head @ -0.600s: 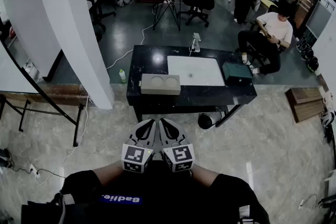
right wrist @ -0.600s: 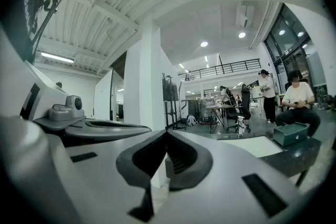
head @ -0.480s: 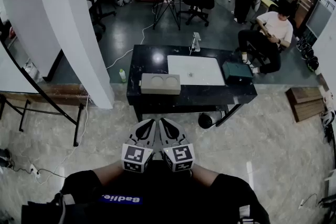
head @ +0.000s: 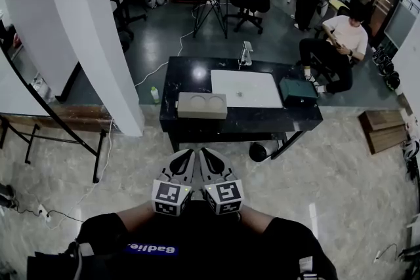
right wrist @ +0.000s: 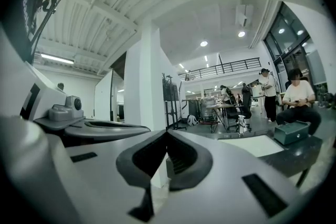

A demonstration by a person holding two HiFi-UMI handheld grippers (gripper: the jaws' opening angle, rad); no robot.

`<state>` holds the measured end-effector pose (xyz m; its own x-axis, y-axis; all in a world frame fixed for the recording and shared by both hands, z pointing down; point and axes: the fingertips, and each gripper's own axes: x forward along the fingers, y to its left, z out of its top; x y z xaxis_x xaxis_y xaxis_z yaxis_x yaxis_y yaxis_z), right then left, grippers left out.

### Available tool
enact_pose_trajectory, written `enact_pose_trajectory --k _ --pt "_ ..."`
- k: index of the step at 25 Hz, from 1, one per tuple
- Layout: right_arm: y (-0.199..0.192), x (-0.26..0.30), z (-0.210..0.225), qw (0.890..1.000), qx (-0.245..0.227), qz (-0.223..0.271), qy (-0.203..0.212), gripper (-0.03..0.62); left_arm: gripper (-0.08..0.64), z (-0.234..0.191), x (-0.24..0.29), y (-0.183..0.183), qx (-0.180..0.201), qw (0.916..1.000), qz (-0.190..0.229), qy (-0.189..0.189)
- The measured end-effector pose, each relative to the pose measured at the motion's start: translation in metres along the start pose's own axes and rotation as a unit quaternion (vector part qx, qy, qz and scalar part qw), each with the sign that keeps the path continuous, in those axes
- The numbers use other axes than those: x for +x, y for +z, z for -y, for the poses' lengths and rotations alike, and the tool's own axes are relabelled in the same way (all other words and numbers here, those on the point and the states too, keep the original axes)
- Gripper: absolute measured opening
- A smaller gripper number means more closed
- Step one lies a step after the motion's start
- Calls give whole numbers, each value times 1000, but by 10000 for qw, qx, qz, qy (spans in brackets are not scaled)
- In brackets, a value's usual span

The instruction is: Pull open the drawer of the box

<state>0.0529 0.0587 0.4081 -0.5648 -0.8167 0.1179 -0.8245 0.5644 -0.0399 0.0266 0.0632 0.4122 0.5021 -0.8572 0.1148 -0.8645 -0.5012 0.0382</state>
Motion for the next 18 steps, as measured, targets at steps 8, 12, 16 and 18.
enact_pose_trajectory --k 8,12,16,18 --pt "0 2 4 10000 9 42 41 0 -2 -1 4 -1 3 10000 -32 73" --pt "-9 1 9 9999 -52 -73 51 0 -2 1 8 -2 -20 10000 -46 72" --pt "-6 -1 14 9999 -9 -37 97 0 -2 6 12 -3 -1 9999 -69 113" --pt "-4 -2 17 9999 -1 -11 147 0 -2 7 14 -2 -16 9998 -69 162"
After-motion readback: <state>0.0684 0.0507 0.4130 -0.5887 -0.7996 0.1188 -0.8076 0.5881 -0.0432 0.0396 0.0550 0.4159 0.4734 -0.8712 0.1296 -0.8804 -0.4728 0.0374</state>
